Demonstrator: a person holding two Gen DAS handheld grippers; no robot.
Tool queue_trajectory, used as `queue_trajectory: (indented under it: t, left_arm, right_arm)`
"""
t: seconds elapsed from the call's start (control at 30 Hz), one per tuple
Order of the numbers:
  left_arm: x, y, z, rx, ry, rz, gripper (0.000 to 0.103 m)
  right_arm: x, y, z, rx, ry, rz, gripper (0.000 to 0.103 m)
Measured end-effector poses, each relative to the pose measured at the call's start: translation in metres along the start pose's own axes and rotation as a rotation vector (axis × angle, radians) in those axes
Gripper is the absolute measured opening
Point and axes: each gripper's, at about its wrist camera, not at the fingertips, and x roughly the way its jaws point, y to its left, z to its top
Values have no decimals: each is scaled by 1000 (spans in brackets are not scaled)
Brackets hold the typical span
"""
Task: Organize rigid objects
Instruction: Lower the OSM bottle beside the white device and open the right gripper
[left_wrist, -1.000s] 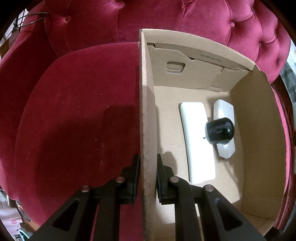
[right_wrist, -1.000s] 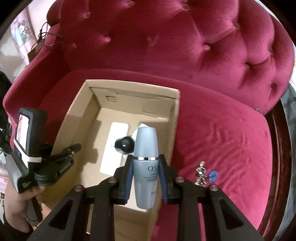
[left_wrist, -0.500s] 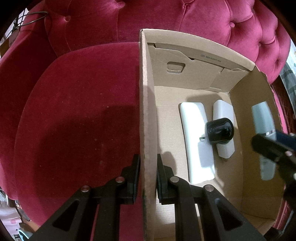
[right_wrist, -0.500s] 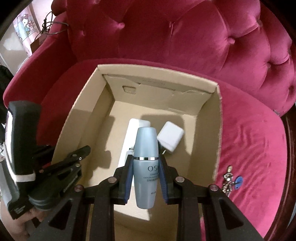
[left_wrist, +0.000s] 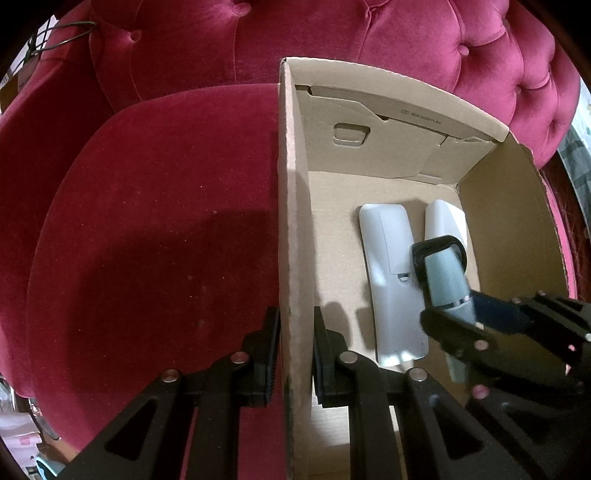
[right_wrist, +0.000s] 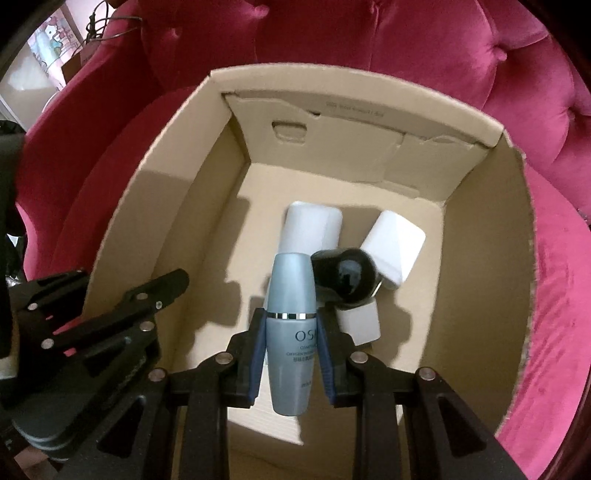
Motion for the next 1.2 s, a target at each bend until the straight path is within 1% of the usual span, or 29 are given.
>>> queue_trajectory:
  t: [0.27, 0.5, 0.63, 0.83, 0.9, 0.97, 1.03, 1.2]
  left_arm:
    - [-1, 0, 0, 0, -1, -2, 17]
    - [-1, 0, 0, 1, 0, 0, 17]
    - [-1, -1, 0, 2, 0, 1, 17]
    - [-1, -2, 0, 2, 1, 4, 17]
    - [-1, -2, 1, 3, 1, 3, 17]
    - [-1, -1, 1, 2, 1, 3, 17]
    - [0, -2, 1, 2, 1, 3, 17]
    - [0, -2, 1, 3, 1, 4, 17]
  right_arm:
    - [16, -2, -1, 10, 25, 18, 27]
    - [21, -5, 1, 23, 38, 28, 28]
    - [19, -5, 1, 20, 30, 26, 31]
    - [9, -7, 1, 29, 3, 22, 32]
    - [6, -7, 2, 29, -4, 20, 35]
    - [2, -6, 2, 25, -12, 17, 44]
    - [-2, -5, 3, 18, -24, 4, 51]
    - [-16, -6, 4, 0, -55, -27, 59]
